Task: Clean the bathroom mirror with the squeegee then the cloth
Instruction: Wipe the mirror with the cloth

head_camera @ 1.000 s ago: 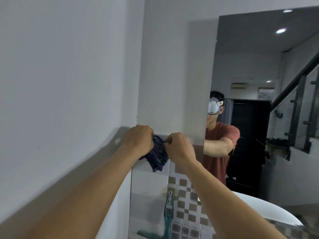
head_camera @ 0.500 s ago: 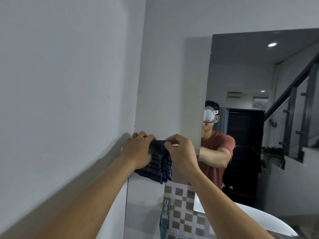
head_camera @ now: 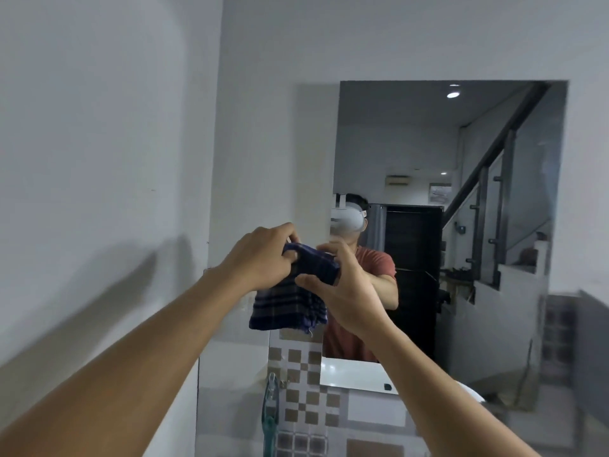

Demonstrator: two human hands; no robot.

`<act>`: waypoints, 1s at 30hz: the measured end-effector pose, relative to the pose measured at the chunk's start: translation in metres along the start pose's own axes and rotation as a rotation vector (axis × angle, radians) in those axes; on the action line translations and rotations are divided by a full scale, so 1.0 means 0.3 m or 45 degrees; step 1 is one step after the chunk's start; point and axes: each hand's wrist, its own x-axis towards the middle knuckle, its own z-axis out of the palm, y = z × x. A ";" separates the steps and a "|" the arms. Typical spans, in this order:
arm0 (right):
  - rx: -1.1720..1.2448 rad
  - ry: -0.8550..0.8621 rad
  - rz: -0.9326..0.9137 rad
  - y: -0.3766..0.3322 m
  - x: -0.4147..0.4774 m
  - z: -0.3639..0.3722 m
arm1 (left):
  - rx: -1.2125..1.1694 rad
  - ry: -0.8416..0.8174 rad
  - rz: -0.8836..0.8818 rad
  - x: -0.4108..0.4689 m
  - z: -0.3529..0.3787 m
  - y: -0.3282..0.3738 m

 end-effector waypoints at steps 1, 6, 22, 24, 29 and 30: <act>-0.036 0.014 -0.002 -0.004 -0.004 -0.024 | -0.035 -0.018 0.011 0.010 -0.003 0.021; -0.023 0.230 -0.029 -0.011 -0.009 -0.141 | -0.318 -0.074 0.038 0.050 -0.008 0.095; -0.638 0.895 -0.181 -0.057 0.048 -0.272 | -0.517 -0.024 0.122 0.344 -0.063 0.371; -0.627 0.757 -0.050 -0.064 0.050 -0.258 | -0.532 -0.036 0.140 0.372 -0.077 0.404; -0.715 0.665 -0.035 -0.050 0.080 -0.246 | -0.696 -0.122 0.156 0.407 -0.113 0.454; -0.701 0.680 -0.050 -0.042 0.094 -0.247 | -0.732 -0.130 0.166 0.409 -0.116 0.459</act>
